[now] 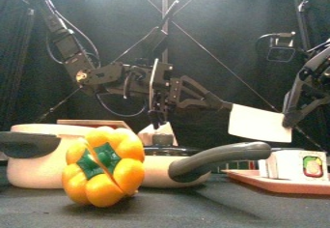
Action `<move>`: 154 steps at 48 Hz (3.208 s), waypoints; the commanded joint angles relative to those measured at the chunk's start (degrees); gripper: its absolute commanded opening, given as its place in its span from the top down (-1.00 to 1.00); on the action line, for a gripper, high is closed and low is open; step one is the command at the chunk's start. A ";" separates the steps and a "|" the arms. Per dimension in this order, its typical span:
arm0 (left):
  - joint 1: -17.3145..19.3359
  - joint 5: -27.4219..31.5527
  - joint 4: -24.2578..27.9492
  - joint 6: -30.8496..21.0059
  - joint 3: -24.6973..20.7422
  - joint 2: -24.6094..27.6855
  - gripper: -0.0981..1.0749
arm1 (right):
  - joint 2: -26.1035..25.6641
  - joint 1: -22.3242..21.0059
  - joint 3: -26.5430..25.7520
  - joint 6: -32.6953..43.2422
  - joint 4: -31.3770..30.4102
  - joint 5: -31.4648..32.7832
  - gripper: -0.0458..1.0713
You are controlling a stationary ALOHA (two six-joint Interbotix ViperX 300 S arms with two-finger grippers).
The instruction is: Cut sushi piece
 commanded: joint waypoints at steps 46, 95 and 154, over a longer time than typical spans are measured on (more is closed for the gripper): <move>-3.25 -0.26 -2.90 -0.26 -1.14 2.29 0.10 | 4.92 3.08 -0.35 0.18 3.96 -1.14 0.15; -5.10 3.25 -4.13 -0.18 -1.14 3.25 0.10 | 7.12 5.98 0.09 0.18 7.91 -2.46 0.15; -6.42 4.83 -6.06 -0.18 -0.88 2.90 0.10 | 16.96 9.67 -1.85 0.18 10.11 -8.26 0.15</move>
